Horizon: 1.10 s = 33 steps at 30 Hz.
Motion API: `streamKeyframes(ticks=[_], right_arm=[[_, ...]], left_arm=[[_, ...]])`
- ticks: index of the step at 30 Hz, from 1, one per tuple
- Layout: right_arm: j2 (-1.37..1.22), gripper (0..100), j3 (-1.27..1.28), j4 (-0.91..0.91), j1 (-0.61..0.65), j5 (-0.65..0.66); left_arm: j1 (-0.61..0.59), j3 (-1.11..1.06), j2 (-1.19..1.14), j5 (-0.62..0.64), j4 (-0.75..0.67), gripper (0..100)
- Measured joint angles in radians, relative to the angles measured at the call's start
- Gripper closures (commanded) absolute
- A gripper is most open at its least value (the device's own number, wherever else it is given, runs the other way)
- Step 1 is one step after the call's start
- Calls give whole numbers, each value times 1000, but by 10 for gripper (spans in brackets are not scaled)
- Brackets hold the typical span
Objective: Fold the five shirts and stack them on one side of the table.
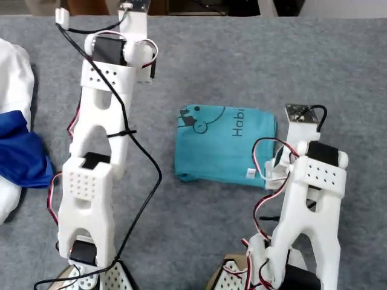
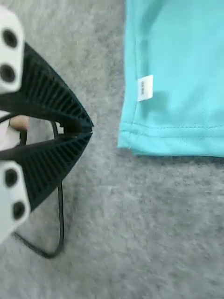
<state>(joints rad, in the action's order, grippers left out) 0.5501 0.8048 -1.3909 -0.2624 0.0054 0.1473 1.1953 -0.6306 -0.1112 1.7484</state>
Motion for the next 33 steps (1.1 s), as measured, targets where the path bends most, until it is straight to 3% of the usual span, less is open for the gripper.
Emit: streamKeyframes(ticks=[7, 10, 23, 33], right_arm=[[0, 801, 104, 172, 72, -465], [0, 789, 149, 230, 97, -589], [-127, 789, 164, 491, 175, -778], [-358, 790, 71, 508, 175, -855]], left_arm=[[-28, -244, 114, 0, 0, 980], [-48, -321, 176, 0, 0, 980], [-54, -471, 302, 0, 0, 980], [-106, -479, 331, 25, 0, 980]])
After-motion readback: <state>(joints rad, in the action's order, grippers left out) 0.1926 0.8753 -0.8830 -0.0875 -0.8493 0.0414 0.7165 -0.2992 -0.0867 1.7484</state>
